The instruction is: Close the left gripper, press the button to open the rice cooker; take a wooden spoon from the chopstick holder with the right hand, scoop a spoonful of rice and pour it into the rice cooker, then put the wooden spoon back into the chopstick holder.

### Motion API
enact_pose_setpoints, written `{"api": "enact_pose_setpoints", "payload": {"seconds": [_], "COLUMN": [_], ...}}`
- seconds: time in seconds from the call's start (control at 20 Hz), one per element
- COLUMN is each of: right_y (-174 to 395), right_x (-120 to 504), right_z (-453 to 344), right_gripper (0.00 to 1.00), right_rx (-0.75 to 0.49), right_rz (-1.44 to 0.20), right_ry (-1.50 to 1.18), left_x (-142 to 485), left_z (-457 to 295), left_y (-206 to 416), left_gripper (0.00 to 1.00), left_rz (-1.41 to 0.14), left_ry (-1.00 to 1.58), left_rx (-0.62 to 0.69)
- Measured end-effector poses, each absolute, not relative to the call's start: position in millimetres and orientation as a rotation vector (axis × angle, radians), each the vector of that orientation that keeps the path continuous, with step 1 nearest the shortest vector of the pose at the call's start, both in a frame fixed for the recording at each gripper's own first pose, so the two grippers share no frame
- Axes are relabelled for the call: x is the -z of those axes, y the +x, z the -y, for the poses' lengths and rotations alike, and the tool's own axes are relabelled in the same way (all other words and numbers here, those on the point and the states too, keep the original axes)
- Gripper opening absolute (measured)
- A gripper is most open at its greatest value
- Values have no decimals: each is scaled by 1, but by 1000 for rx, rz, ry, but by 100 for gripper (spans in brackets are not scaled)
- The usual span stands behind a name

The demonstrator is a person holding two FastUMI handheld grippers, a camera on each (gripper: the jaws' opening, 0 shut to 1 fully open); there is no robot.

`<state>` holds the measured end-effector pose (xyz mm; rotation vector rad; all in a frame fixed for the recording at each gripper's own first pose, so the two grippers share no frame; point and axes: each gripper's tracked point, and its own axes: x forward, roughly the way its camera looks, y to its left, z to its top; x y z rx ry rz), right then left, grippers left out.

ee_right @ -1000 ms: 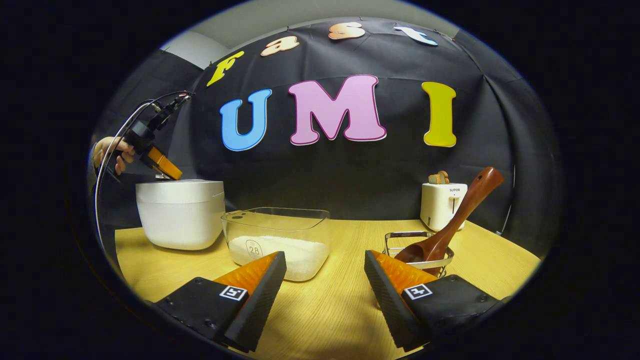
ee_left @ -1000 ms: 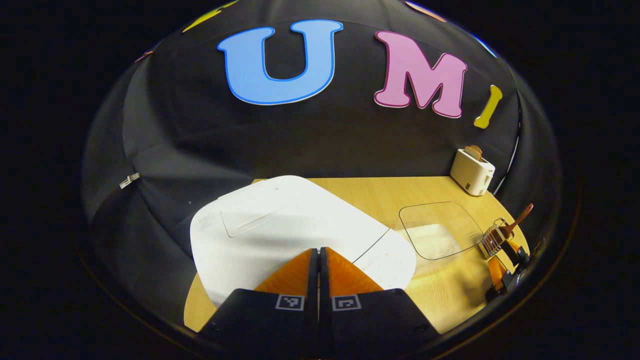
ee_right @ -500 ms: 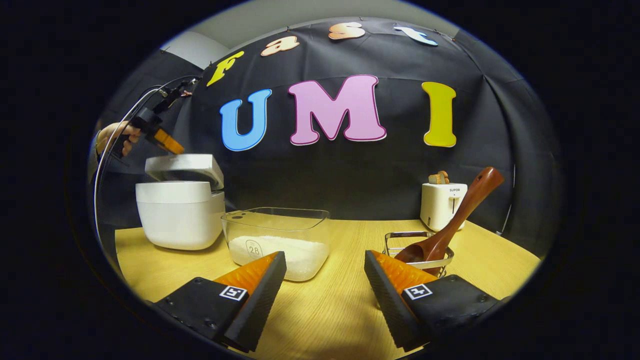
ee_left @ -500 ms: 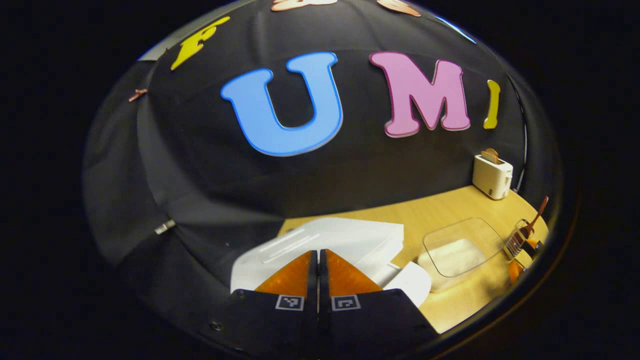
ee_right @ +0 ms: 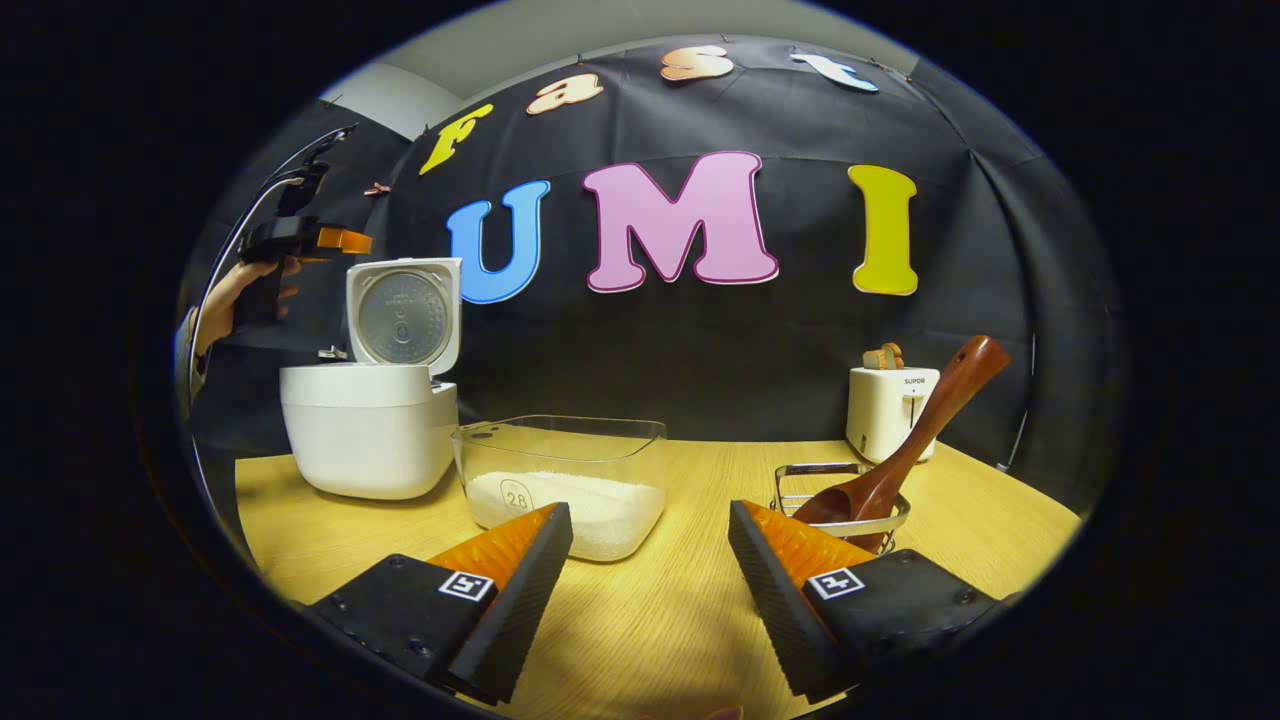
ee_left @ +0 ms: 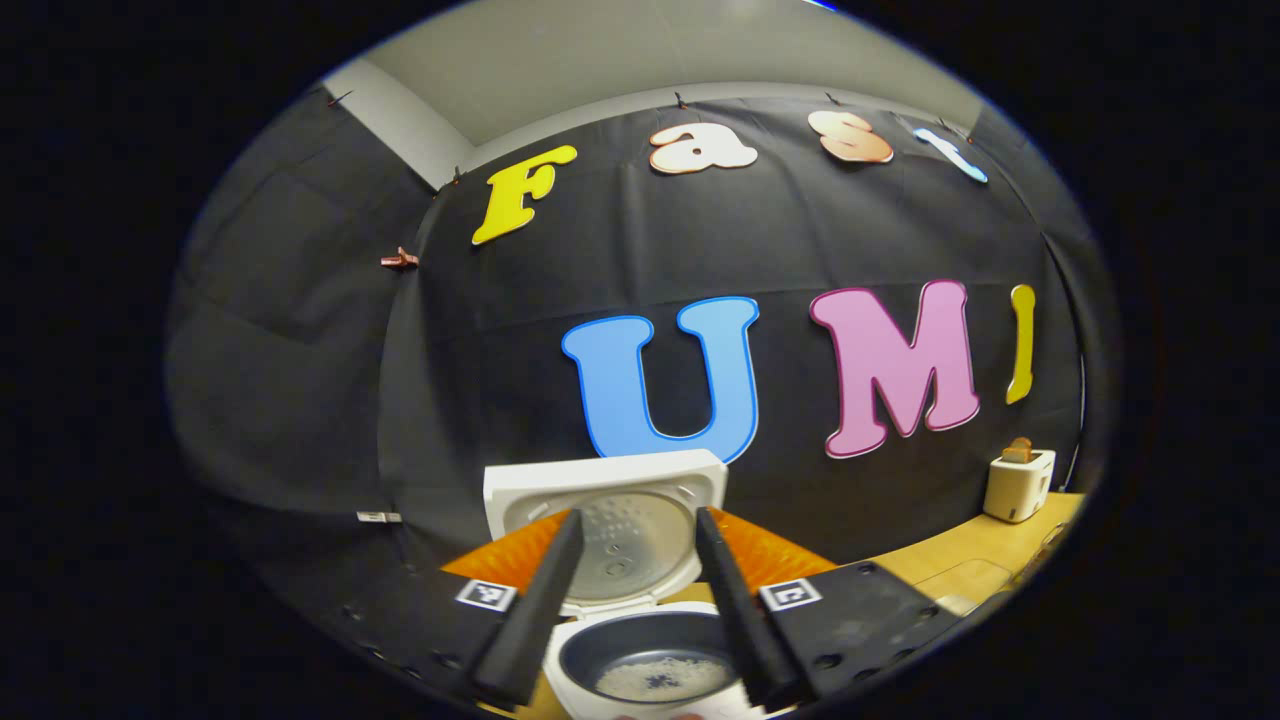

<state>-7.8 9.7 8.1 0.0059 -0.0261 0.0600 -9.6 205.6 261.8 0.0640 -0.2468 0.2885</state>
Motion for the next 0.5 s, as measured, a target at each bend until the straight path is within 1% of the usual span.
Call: {"api": "enact_pose_setpoints", "payload": {"seconds": [0.1,0.25,0.35,0.5], "right_y": [-15,-31,-38,-41], "right_x": [-27,-73,-89,-89], "right_z": [-7,19,47,95], "right_gripper": [98,97,98,98], "right_rx": [-66,0,58,143], "right_rz": [62,143,124,60], "right_ry": [11,-28,-31,82], "left_x": [-240,-211,-195,-177], "left_z": [-186,-158,-137,-109], "left_y": [-19,-28,-28,-29], "left_gripper": [98,98,96,96], "left_rz": [261,283,276,256], "left_ry": [-14,-77,-109,-152], "left_rx": [-246,-201,-166,-115]}}
